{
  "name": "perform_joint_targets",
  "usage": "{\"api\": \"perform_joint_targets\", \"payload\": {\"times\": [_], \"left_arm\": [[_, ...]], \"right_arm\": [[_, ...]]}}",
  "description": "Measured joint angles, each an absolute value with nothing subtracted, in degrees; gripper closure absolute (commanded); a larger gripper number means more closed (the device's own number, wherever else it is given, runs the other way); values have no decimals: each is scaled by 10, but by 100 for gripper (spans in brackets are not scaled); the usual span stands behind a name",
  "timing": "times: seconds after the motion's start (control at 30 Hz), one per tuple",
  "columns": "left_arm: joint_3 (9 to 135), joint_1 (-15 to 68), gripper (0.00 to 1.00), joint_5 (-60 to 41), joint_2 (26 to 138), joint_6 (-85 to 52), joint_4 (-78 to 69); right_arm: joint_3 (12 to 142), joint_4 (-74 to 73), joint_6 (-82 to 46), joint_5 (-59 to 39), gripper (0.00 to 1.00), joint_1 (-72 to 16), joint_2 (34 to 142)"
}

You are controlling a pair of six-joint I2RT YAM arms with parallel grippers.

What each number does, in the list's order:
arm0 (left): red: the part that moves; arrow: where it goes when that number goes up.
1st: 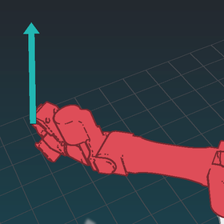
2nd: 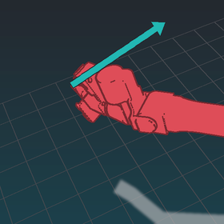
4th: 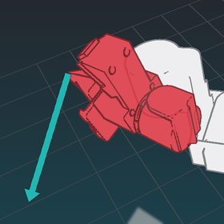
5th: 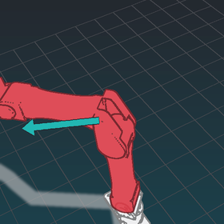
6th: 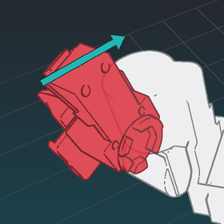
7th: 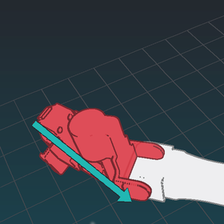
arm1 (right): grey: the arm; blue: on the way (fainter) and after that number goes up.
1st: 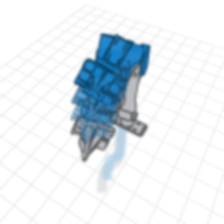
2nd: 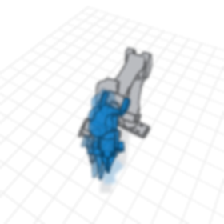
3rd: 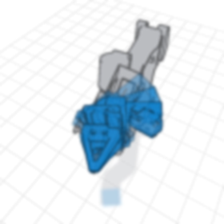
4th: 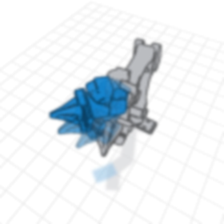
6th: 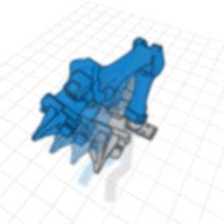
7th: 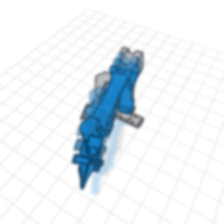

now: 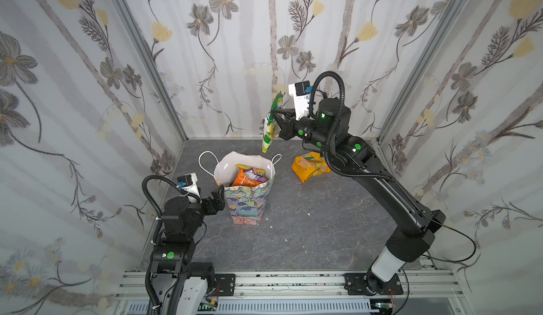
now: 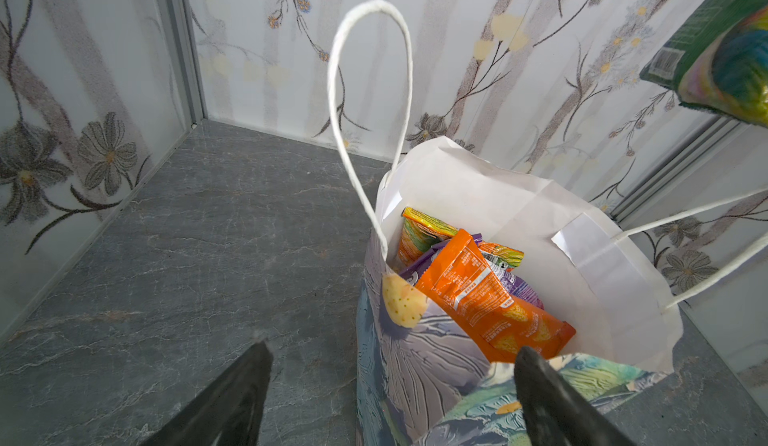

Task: Place the snacks into the paper bag
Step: 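Carry the green packet over the bag with the right gripper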

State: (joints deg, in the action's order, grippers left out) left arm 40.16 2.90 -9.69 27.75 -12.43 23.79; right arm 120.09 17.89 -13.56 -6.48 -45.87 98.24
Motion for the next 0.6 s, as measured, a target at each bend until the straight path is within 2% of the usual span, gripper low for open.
{"api": "perform_joint_targets", "payload": {"times": [0.6], "left_arm": [[402,29,9,-101,280,-124,238]], "right_arm": [[1256,303,-51,-40,100,-541,1020]]}}
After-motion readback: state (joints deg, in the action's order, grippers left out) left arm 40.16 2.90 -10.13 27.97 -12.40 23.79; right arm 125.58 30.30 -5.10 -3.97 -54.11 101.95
